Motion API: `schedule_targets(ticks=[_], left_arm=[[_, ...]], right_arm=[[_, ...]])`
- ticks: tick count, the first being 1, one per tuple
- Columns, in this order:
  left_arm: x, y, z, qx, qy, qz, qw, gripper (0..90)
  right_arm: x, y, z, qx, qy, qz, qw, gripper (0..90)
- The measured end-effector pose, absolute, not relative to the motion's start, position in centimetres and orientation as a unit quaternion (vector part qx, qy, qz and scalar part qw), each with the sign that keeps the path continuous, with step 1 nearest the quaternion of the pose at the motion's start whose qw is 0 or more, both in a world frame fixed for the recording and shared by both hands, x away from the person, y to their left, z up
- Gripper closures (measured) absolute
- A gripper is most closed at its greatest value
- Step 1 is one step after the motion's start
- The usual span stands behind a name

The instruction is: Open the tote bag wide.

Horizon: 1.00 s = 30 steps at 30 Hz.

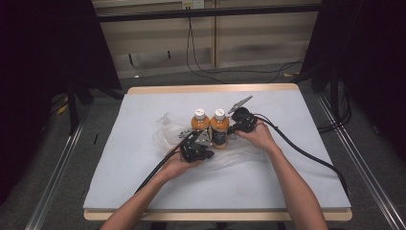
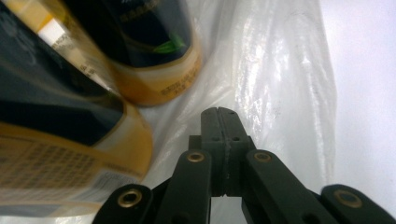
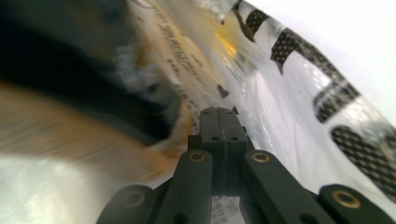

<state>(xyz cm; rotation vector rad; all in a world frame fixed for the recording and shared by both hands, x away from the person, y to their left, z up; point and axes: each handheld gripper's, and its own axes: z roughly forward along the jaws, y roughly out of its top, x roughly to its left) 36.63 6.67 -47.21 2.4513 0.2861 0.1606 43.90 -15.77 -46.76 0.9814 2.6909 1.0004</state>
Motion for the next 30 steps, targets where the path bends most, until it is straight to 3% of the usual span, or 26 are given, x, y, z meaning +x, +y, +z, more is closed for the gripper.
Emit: schedule_targets(ticks=[10,22,30], left_arm=[[35.4,7.1,-47.1,0.940,0.093,0.038,0.326,90.0],[33.4,7.7,-47.0,0.944,0.059,-0.005,0.325,90.0],[32.4,7.8,-47.2,0.940,0.056,-0.001,0.338,90.0]], right_arm=[[45.9,-15.8,-47.5,0.366,0.873,0.320,0.043,90.0],[48.1,-14.5,-47.5,0.389,0.865,0.304,0.089,90.0],[49.2,-14.3,-47.6,0.409,0.856,0.299,0.104,90.0]])
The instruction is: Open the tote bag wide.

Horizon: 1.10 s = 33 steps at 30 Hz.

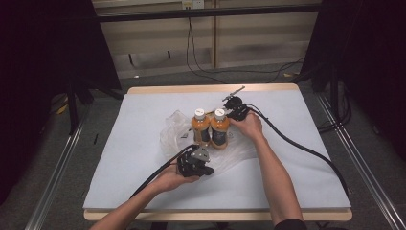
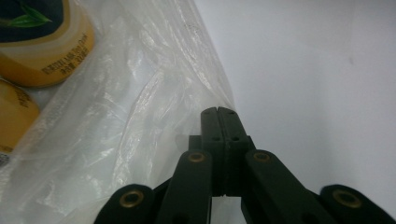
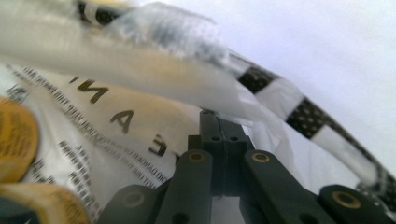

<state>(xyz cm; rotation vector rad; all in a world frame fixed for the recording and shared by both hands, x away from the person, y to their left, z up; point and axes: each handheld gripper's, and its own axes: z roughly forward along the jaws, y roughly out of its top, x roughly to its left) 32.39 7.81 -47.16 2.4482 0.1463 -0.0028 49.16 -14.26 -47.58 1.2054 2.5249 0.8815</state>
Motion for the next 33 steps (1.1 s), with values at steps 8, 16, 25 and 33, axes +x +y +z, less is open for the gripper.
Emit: schedule_targets(ticks=[8,16,25,33], left_arm=[[32.2,8.4,-47.4,0.933,0.066,-0.018,0.354,90.0],[32.6,9.4,-46.5,0.913,0.087,-0.027,0.397,90.0],[32.8,10.1,-45.9,0.895,0.109,-0.025,0.433,90.0],[32.9,12.0,-45.5,0.875,0.128,-0.004,0.467,84.4]], right_arm=[[49.0,-14.2,-47.6,0.415,0.851,0.304,0.107,90.0],[47.0,-14.9,-45.5,0.386,0.852,0.336,0.106,90.0],[44.9,-17.2,-43.8,0.380,0.832,0.392,0.102,90.0],[42.0,-18.9,-43.0,0.364,0.820,0.427,0.116,90.0]])
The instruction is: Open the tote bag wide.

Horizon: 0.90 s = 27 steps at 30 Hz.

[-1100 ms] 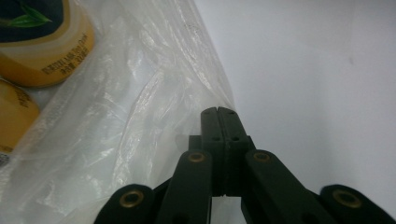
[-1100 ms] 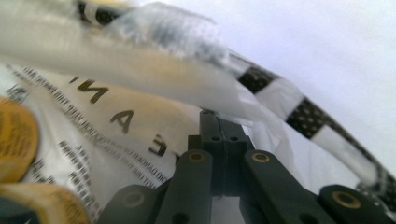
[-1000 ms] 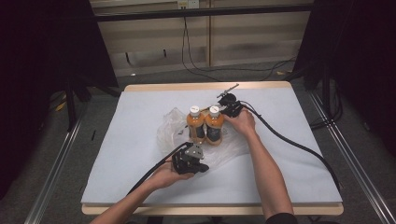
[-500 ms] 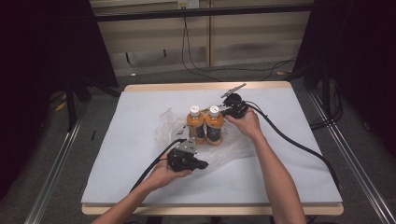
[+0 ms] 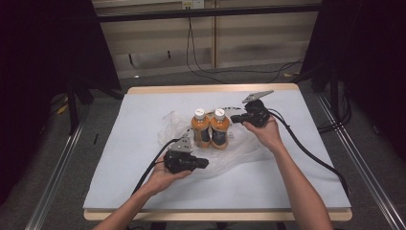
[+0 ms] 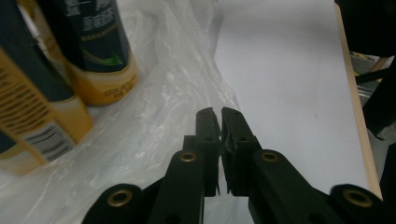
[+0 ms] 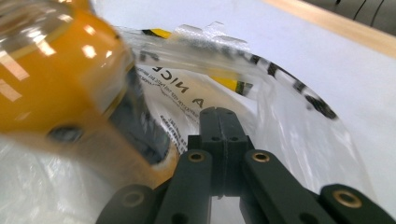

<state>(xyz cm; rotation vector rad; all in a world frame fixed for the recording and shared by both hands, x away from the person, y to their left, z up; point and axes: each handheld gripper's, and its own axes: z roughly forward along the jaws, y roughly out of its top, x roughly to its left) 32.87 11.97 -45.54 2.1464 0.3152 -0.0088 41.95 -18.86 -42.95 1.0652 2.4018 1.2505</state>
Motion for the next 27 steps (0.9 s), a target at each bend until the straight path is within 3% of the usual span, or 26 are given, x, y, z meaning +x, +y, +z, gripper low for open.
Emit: schedule_targets(ticks=[3,5,7,8,9,10,12,16,19,21,27], left_arm=[[32.9,12.7,-45.3,0.872,0.137,0.005,0.471,82.8],[32.8,13.4,-44.8,0.864,0.145,0.010,0.481,75.0],[32.8,13.8,-44.5,0.859,0.154,0.020,0.488,69.6],[32.8,13.8,-44.5,0.859,0.154,0.020,0.488,66.4],[32.6,14.2,-44.2,0.857,0.159,0.032,0.490,62.5],[32.6,14.2,-44.2,0.857,0.159,0.032,0.490,61.4],[32.2,14.9,-43.8,0.851,0.165,0.044,0.496,57.9],[31.8,16.0,-43.5,0.845,0.181,0.074,0.498,41.9],[31.7,16.6,-43.5,0.840,0.192,0.084,0.500,34.8],[31.6,17.3,-43.4,0.838,0.199,0.096,0.500,24.5],[31.6,19.8,-44.0,0.832,0.237,0.118,0.488,9.4]], right_arm=[[41.0,-19.6,-42.8,0.359,0.814,0.440,0.118,89.8],[39.7,-20.5,-42.3,0.363,0.805,0.451,0.126,75.2],[38.8,-21.1,-41.9,0.365,0.797,0.461,0.139,65.9],[38.8,-21.1,-41.9,0.365,0.797,0.461,0.139,65.9],[37.9,-21.7,-41.4,0.370,0.787,0.473,0.143,50.3],[37.9,-21.7,-41.4,0.370,0.787,0.473,0.143,50.3],[36.6,-22.2,-40.8,0.364,0.783,0.481,0.151,37.6],[35.1,-23.0,-40.5,0.380,0.766,0.488,0.174,14.0],[34.2,-23.4,-40.5,0.385,0.759,0.491,0.184,12.0],[33.4,-23.9,-40.3,0.384,0.757,0.495,0.184,3.9],[30.9,-25.1,-40.0,0.376,0.759,0.499,0.185,1.3]])
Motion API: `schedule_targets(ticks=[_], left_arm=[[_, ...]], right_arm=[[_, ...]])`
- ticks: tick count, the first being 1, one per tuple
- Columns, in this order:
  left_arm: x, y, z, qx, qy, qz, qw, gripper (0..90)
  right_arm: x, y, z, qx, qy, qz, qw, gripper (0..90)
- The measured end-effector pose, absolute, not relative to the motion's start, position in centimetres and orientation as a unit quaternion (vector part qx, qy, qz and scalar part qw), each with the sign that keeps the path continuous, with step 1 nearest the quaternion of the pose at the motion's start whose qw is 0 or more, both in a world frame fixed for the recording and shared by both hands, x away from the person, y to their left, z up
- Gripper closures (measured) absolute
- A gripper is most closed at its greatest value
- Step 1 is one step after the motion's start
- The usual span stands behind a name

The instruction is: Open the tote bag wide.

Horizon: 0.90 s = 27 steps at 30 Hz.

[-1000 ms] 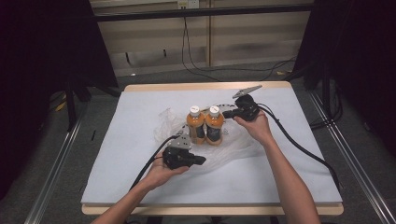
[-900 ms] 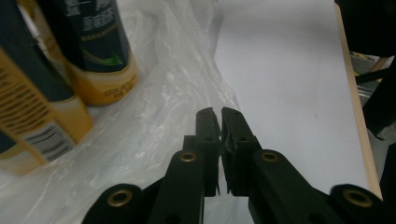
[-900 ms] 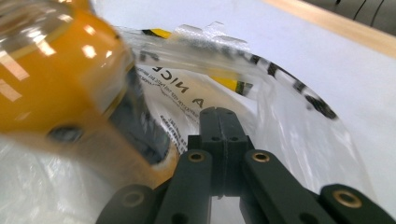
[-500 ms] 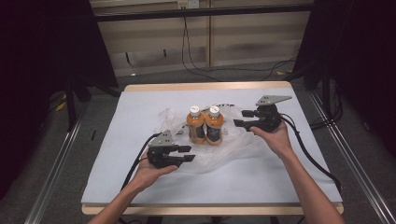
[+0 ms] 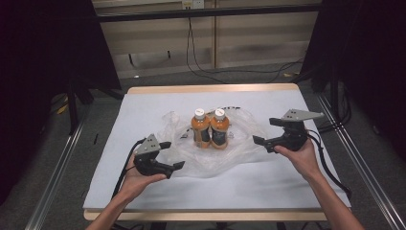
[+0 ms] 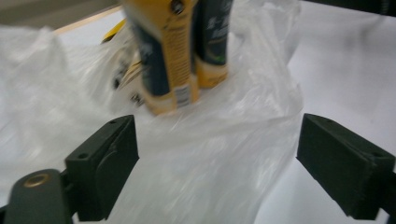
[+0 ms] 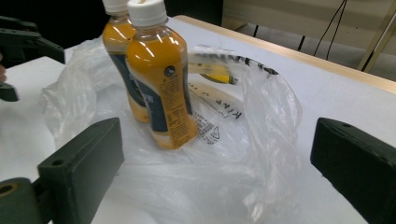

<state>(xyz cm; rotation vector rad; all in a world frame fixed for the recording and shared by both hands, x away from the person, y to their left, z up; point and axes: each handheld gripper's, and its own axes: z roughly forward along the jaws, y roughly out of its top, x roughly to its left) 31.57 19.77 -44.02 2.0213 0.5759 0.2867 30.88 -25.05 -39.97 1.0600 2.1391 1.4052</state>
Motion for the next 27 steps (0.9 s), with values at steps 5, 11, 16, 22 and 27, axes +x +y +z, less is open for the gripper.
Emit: schedule_targets(ticks=[5,11,16,22,27], left_arm=[[31.0,21.8,-44.3,0.825,0.261,0.132,0.483,5.6],[29.8,23.6,-44.6,0.815,0.295,0.134,0.481,5.1],[27.9,25.0,-45.0,0.812,0.300,0.144,0.479,4.8],[27.1,25.9,-45.7,0.804,0.312,0.144,0.485,3.8],[26.9,26.4,-45.5,0.802,0.308,0.150,0.490,2.9]], right_arm=[[28.6,-26.0,-40.3,0.382,0.750,0.497,0.213,3.2],[25.5,-26.9,-41.4,0.413,0.723,0.497,0.243,9.2],[23.1,-27.3,-42.0,0.426,0.718,0.491,0.250,9.0],[20.3,-28.5,-43.1,0.449,0.693,0.499,0.263,8.0],[19.4,-29.0,-44.1,0.455,0.696,0.491,0.259,7.6]])
